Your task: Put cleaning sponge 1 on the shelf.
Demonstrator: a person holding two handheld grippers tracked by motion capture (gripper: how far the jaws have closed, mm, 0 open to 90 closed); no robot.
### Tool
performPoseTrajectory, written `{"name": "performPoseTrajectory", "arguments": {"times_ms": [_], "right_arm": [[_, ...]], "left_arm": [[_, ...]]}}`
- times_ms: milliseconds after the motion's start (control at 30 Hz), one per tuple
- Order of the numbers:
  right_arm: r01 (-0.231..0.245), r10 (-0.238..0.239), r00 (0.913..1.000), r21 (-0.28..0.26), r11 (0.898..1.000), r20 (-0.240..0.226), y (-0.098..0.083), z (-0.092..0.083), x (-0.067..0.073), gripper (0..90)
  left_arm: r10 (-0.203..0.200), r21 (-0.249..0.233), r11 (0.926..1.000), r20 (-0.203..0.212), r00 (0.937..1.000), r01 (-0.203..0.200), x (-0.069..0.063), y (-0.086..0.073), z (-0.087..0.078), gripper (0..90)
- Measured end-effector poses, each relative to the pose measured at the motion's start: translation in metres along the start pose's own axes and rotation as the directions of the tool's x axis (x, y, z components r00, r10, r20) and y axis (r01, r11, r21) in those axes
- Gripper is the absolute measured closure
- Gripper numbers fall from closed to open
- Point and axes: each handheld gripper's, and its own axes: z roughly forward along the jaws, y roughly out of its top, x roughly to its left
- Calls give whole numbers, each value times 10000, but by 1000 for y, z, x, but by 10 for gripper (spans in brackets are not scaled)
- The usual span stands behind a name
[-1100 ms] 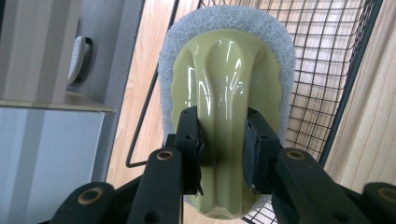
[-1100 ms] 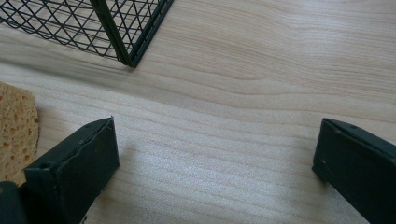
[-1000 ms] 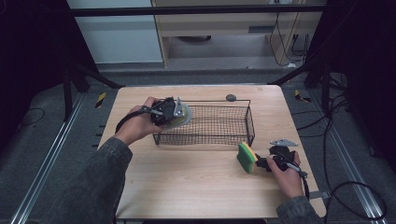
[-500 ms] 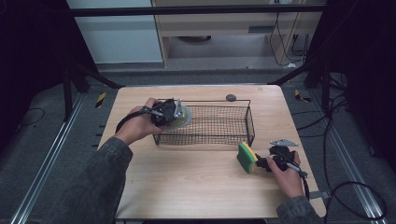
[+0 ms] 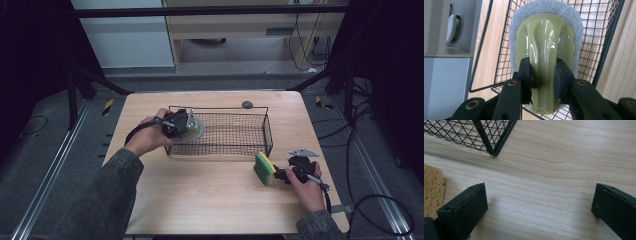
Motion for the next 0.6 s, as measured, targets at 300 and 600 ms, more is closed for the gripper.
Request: {"name": "performPoseTrajectory", "arguments": {"times_ms": [300, 600], "right_arm": [[-3, 3, 10000, 10, 10000, 6, 0, 0, 0, 4], [-26, 26, 10000, 4, 10000, -4, 0, 0, 0, 4]], "left_arm": [[-69, 64, 10000, 59, 10000, 69, 1, -1, 5, 705], [-88, 317, 9995, 288, 9995, 79, 1, -1, 15, 705]]}}
